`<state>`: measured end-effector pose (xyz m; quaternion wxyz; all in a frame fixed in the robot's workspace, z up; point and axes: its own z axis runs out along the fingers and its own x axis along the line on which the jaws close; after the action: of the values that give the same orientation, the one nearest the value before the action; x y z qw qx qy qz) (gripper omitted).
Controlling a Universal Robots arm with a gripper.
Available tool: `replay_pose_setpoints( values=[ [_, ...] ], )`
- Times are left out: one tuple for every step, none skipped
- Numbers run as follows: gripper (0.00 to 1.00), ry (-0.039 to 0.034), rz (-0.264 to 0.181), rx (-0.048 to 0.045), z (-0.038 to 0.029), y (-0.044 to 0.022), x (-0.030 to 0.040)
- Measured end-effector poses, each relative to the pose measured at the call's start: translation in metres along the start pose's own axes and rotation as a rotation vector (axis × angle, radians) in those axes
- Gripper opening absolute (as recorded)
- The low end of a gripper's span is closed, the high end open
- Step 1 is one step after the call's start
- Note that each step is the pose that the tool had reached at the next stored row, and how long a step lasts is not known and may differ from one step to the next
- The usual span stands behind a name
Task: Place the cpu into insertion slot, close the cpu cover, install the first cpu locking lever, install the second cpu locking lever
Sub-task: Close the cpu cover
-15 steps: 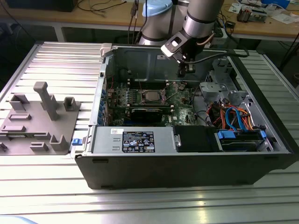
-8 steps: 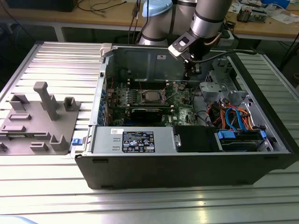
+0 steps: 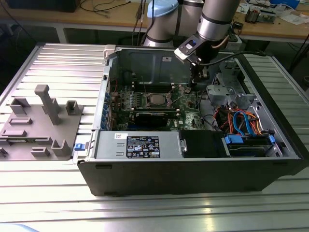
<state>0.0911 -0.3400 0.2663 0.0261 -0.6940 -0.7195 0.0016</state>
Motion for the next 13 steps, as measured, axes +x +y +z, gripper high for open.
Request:
replay_pose_setpoints(
  values=[
    [0.11,0.0001,0.000,0.0004,0.0017,0.0000,-0.0007],
    [0.11,0.0001,0.000,0.0012,0.0033,0.0001,-0.0010],
    [0.11,0.0001,0.000,0.0018,0.0053,0.0002,-0.0011],
    [0.11,0.0001,0.000,0.0021,0.0070,0.0002,-0.0011],
    [0.11,0.0002,0.000,0.0025,0.0106,-0.0003,-0.0012],
    [0.11,0.0004,0.000,0.0024,0.0117,-0.0011,-0.0012],
    [0.11,0.0010,0.000,0.0024,0.0126,-0.0022,-0.0012],
    [0.11,0.0020,0.000,0.0024,0.0137,-0.0046,-0.0011],
    [0.11,0.0024,0.000,0.0024,0.0144,-0.0064,-0.0011],
    [0.11,0.0025,0.000,0.0024,0.0149,-0.0077,-0.0011],
    [0.11,0.0025,0.000,0.0024,0.0153,-0.0094,-0.0010],
    [0.11,0.0024,0.000,0.0024,0.0155,-0.0109,-0.0010],
    [0.11,0.0024,0.000,0.0024,0.0157,-0.0129,-0.0009]
  ],
)
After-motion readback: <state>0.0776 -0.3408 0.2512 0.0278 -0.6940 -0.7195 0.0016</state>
